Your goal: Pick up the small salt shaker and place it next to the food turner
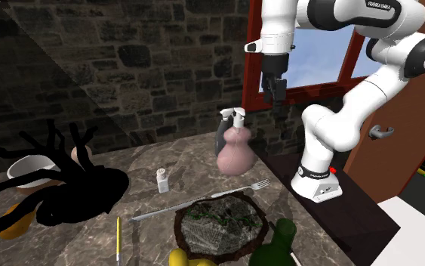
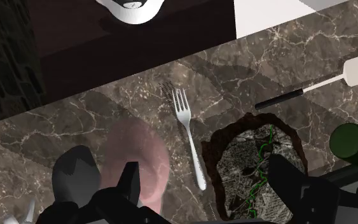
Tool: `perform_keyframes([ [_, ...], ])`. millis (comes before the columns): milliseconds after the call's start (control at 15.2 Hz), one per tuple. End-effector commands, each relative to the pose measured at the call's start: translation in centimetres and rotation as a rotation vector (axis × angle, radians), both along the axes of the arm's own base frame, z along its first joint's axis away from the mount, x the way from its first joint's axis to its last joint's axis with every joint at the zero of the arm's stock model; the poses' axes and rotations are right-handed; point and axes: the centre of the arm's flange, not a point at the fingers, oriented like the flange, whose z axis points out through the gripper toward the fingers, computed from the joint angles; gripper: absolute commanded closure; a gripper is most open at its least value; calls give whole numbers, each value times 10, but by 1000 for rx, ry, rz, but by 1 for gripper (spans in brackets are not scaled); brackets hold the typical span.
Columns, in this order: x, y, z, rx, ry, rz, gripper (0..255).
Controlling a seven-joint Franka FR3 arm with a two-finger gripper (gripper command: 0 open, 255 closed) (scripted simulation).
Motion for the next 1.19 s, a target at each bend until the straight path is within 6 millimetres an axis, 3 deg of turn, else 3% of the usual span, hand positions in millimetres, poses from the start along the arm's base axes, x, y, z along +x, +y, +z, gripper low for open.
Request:
perform_keyframes([
  [0, 0, 0, 0, 0, 0, 0, 0],
  [1122, 170, -1, -129, -84, -83, 146, 0],
])
